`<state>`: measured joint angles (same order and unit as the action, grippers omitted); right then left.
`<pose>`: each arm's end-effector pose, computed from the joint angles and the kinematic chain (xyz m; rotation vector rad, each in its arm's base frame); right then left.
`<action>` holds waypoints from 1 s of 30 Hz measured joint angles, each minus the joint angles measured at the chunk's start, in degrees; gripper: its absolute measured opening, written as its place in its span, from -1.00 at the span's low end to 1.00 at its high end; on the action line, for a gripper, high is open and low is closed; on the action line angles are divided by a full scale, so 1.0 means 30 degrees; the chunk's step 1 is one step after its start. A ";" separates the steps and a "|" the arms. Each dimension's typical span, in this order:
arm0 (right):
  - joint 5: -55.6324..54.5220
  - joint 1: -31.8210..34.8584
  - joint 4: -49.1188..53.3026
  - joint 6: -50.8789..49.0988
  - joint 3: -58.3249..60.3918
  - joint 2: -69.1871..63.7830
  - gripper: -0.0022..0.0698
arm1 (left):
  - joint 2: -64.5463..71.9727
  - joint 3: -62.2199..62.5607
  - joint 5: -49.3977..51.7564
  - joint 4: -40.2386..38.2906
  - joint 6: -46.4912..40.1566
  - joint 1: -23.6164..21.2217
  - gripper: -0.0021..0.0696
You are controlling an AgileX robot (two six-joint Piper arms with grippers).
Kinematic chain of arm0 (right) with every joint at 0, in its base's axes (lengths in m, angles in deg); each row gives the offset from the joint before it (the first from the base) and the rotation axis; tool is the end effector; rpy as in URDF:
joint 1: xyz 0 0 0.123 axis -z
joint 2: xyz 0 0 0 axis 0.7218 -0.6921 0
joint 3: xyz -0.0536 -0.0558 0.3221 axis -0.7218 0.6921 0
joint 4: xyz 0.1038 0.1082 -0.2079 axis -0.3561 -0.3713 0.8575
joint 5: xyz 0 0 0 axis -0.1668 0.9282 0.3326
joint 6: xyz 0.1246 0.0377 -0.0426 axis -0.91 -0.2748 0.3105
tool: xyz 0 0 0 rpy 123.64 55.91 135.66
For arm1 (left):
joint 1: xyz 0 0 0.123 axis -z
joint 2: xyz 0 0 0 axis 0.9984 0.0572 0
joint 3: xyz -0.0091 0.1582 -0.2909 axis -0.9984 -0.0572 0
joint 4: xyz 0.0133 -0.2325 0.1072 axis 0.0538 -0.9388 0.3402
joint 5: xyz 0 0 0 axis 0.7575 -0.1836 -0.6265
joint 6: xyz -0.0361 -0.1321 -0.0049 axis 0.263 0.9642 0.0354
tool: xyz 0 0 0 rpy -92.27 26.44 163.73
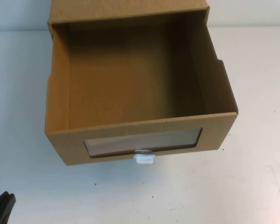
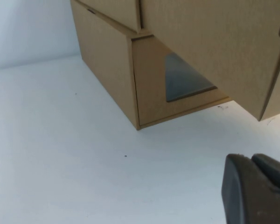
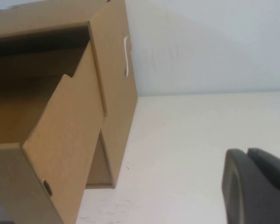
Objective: Open the shoe box
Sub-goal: 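Pull the top drawer of the cardboard box fully open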
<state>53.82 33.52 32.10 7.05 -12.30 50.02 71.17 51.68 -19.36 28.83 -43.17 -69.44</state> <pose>0.0909 0.0232 0.2966 -0.0534 1.6541 0.3171 0.0599 -0.0238 0.1821 0.3683 1.6825 -0.1806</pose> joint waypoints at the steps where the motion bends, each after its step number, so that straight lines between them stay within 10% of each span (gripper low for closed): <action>1: 0.0000 0.0000 0.0000 0.0000 0.0000 0.0000 -0.98 | 0.0000 0.0000 0.0000 0.0000 0.0000 0.0000 -0.96; 20: 0.1296 0.0043 0.2241 0.0000 0.0074 0.0079 -0.98 | 0.0000 0.0000 0.0000 0.0000 0.0032 0.0000 -0.96; 30: 0.0249 0.4246 0.3464 0.0000 0.5348 0.5260 -0.98 | 0.0000 0.0000 0.0000 -0.0024 0.0032 0.0000 -0.96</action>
<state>54.57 46.26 42.50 7.05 3.74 65.80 71.17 51.68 -19.36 28.76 -43.07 -69.44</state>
